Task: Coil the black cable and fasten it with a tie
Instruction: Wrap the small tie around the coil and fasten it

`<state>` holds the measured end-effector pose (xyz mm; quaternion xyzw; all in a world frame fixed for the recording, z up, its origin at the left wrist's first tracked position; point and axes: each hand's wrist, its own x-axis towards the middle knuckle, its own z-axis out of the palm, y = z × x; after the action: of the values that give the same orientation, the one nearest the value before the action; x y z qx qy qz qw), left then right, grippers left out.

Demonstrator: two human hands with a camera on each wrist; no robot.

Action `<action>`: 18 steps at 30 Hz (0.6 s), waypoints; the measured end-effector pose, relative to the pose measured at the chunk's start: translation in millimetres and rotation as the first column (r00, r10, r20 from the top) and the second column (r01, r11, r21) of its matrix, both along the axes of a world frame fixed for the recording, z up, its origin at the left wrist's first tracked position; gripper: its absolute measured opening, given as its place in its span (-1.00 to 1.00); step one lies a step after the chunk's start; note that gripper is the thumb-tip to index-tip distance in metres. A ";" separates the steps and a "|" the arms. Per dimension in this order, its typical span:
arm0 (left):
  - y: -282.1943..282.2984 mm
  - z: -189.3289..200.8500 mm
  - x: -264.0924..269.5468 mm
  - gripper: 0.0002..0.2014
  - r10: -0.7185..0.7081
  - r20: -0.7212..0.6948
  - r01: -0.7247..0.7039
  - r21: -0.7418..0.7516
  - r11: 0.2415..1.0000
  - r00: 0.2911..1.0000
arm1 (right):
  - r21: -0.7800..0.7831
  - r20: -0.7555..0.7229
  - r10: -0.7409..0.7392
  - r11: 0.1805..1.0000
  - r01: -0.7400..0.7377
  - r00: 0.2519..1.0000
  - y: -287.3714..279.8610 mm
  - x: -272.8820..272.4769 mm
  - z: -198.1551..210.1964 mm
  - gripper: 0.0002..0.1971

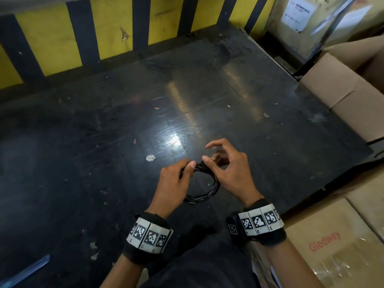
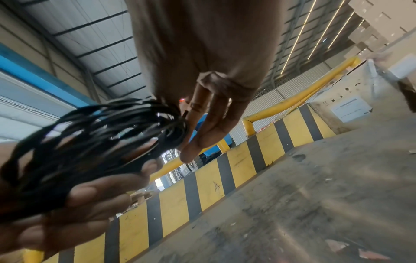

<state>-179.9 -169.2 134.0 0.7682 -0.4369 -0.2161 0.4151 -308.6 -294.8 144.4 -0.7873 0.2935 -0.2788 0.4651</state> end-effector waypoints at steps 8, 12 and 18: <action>-5.4 8.4 10.3 -0.49 0.329 -0.507 -0.408 -0.050 0.912 0.797 | 0.599 -0.030 0.124 0.796 -0.082 0.992 13.0 -2.3 0.5 -0.65; -10.3 14.9 1.1 -0.62 0.264 -0.664 -0.440 -0.110 0.891 0.700 | 0.475 -0.021 0.130 0.874 -0.105 0.991 9.2 3.5 0.8 -0.83; -10.3 6.9 -1.3 -0.74 0.218 -0.566 -0.343 -0.122 0.931 0.795 | 0.489 0.110 -0.144 0.869 0.073 0.983 -8.9 13.8 6.0 -0.93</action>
<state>-181.1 -179.5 141.0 0.6812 -0.2026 -0.3112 0.6309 -294.9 -303.7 150.4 -0.6064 0.3636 -0.2782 0.6502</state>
